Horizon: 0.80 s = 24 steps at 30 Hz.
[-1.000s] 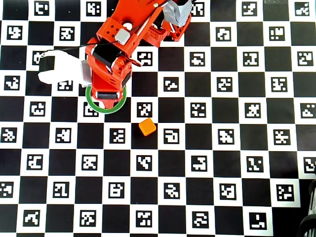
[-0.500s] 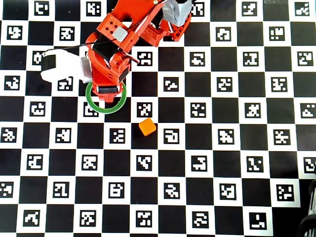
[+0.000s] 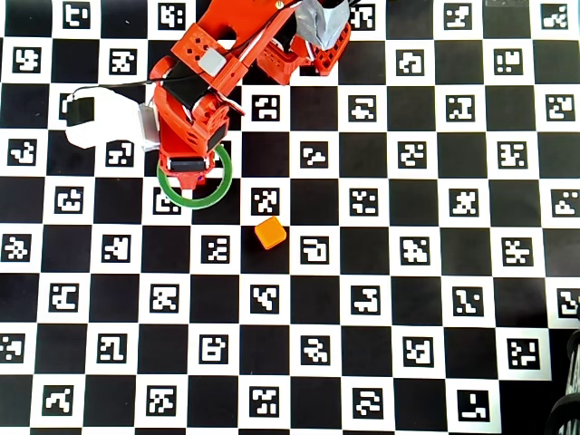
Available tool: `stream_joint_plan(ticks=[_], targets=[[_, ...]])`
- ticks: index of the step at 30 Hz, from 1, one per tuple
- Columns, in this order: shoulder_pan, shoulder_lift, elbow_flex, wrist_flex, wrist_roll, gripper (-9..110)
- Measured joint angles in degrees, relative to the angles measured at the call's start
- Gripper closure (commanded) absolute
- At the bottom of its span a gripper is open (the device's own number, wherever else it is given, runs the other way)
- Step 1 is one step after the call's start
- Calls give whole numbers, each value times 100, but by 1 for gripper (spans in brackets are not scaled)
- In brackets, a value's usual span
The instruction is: Grab the red cube then put it in the green circle then put the blue cube on top and finally the orange cube on top
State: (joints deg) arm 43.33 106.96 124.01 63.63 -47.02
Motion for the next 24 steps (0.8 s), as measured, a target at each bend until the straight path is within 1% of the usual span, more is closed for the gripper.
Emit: stream_joint_plan(ticks=[13, 20, 24], targets=[[9, -18, 272, -334, -18, 88], [9, -18, 343, -404, -26, 64], [9, -18, 334, -272, -70, 54]])
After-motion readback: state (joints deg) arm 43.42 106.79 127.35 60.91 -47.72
